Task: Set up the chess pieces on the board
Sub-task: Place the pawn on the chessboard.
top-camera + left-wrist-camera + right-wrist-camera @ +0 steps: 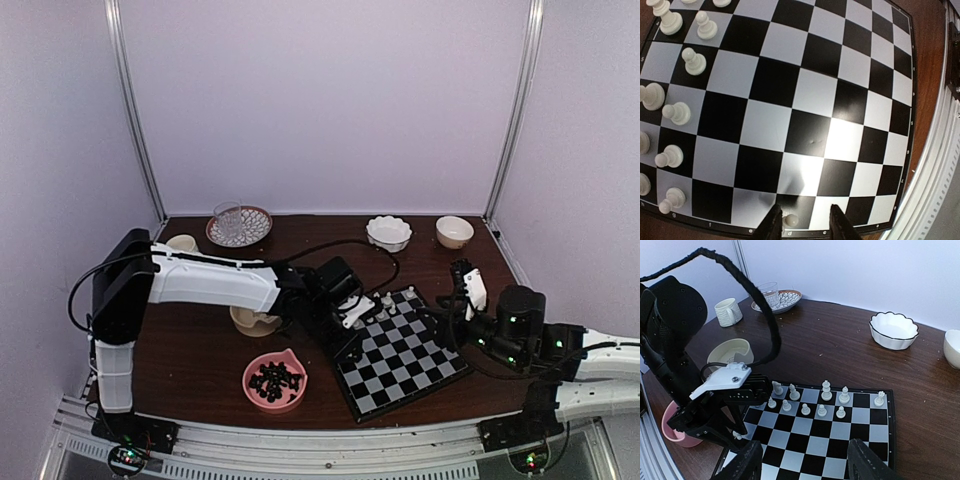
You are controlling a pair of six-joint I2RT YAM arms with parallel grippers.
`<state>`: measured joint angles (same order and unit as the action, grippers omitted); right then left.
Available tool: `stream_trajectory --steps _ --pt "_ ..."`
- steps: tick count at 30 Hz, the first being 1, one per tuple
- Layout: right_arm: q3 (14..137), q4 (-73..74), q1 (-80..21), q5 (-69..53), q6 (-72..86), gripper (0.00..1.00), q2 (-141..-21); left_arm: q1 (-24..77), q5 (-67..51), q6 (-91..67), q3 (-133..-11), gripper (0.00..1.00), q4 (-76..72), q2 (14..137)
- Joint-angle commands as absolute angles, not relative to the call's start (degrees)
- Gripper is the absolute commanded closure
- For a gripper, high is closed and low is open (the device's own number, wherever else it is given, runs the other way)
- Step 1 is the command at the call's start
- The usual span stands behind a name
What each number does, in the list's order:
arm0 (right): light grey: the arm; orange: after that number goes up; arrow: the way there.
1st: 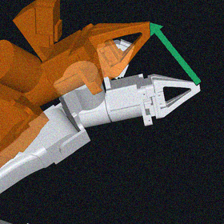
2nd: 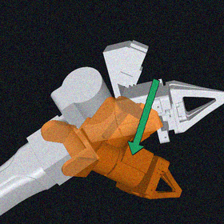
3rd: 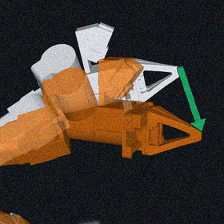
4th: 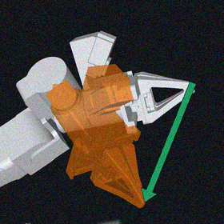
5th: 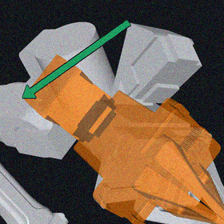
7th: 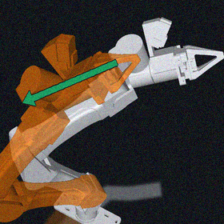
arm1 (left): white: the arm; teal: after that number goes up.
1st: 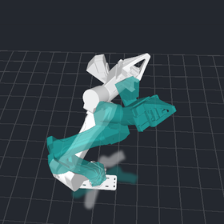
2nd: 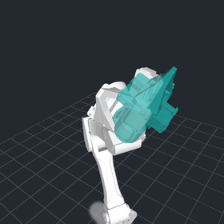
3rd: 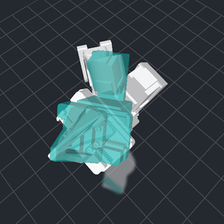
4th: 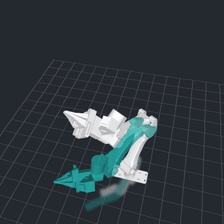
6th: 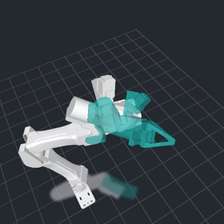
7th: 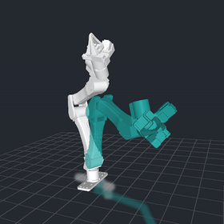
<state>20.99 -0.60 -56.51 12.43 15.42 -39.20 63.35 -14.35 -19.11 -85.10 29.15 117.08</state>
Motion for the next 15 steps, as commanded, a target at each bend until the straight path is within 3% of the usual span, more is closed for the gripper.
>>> stream_trajectory --steps 1,15 --pt "19.95 -0.43 -56.3 12.44 15.51 0.39 -38.5 63.78 -13.85 -18.28 -84.38 0.68 27.75 114.45" --pt "19.86 -0.42 -56.28 12.1 15.45 0.39 -38.67 63.81 -12.42 -18.11 -82.78 0.69 26.51 112.57"
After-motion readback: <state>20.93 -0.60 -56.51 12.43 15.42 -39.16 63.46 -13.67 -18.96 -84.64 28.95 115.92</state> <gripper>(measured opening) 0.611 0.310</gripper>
